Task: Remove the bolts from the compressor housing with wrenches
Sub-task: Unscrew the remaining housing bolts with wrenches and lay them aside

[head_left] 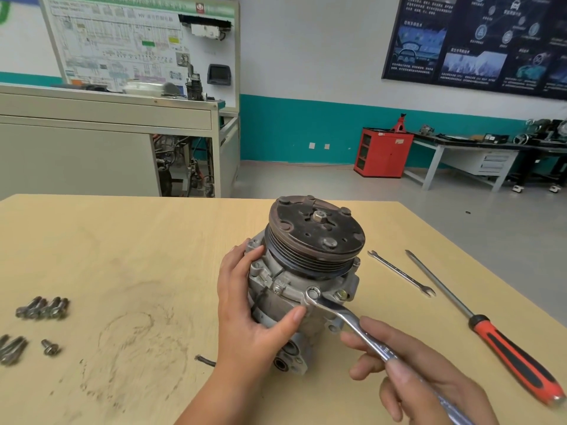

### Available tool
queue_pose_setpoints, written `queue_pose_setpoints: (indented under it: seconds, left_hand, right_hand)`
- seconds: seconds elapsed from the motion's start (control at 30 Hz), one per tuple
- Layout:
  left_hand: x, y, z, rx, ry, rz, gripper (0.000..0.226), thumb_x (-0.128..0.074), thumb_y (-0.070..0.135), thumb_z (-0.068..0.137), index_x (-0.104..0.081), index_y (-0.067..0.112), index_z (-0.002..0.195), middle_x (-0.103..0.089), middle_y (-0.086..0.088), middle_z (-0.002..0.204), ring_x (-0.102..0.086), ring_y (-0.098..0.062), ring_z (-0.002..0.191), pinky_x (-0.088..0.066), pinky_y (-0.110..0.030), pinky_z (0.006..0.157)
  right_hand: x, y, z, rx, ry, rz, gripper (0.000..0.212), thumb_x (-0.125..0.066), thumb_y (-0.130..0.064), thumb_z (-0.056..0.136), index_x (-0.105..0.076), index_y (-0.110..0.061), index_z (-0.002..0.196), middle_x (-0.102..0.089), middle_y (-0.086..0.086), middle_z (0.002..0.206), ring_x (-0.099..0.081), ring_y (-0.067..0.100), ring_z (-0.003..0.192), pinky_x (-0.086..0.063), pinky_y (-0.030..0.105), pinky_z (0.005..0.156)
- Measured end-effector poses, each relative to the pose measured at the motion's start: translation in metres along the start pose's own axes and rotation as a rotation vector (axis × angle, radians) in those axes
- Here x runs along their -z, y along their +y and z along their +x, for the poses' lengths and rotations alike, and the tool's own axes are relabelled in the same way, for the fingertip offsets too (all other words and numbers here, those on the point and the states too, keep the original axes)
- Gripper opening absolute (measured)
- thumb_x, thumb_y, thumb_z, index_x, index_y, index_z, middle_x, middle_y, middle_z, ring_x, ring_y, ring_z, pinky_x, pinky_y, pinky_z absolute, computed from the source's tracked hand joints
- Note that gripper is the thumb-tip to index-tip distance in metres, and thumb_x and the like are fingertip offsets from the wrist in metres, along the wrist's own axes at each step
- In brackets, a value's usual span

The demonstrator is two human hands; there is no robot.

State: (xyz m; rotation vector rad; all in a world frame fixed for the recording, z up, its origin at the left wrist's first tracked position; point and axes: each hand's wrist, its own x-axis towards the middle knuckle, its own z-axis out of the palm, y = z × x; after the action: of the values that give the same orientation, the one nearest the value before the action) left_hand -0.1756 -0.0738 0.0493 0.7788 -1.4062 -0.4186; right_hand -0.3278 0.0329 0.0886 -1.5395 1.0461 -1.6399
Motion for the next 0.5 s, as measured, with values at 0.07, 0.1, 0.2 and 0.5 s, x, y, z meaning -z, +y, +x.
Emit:
queue_pose_setpoints:
  seconds: [0.07, 0.1, 0.2, 0.5]
  left_hand:
    - [0.0, -0.001, -0.002, 0.001, -0.001, 0.02, 0.079, -0.06, 0.077, 0.068, -0.04, 0.035, 0.132, -0.039, -0.01, 0.142, -0.032, -0.025, 0.139, -0.03, -0.048, 0.113]
    - [-0.001, -0.001, -0.002, 0.006, -0.006, 0.029, 0.083, -0.062, 0.078, 0.065, -0.039, 0.036, 0.133, -0.037, -0.008, 0.144, -0.029, -0.026, 0.141, -0.029, -0.052, 0.113]
    - [-0.002, -0.001, -0.004, 0.022, -0.018, 0.053, 0.092, -0.071, 0.073, 0.056, -0.034, 0.046, 0.135, -0.03, 0.003, 0.15, -0.023, -0.023, 0.144, -0.026, -0.057, 0.114]
    - [-0.001, -0.002, -0.004, 0.029, -0.006, 0.098, 0.091, -0.065, 0.081, 0.057, -0.032, 0.049, 0.136, -0.029, 0.011, 0.15, -0.021, -0.019, 0.145, -0.024, -0.054, 0.115]
  right_hand:
    - [0.014, 0.003, 0.013, -0.067, -0.034, 0.1, 0.032, -0.058, -0.016, 0.065, -0.076, -0.032, 0.086, -0.074, 0.012, 0.077, -0.065, 0.02, 0.052, -0.036, 0.01, 0.039]
    - [0.019, 0.005, 0.024, -0.138, -0.057, 0.194, 0.026, -0.066, -0.023, 0.059, -0.077, -0.025, 0.083, -0.072, 0.017, 0.071, -0.061, 0.022, 0.048, -0.034, 0.01, 0.038]
    - [0.031, 0.013, 0.062, -0.331, -0.132, 0.407, 0.051, -0.082, -0.041, 0.031, -0.074, -0.007, 0.069, -0.063, 0.018, 0.056, -0.051, 0.017, 0.04, -0.031, 0.011, 0.037]
    - [0.034, 0.033, 0.042, -0.303, -0.173, 1.052, 0.034, -0.028, 0.0, 0.093, -0.047, 0.014, 0.118, -0.052, 0.038, 0.111, -0.052, 0.035, 0.087, -0.034, 0.039, 0.072]
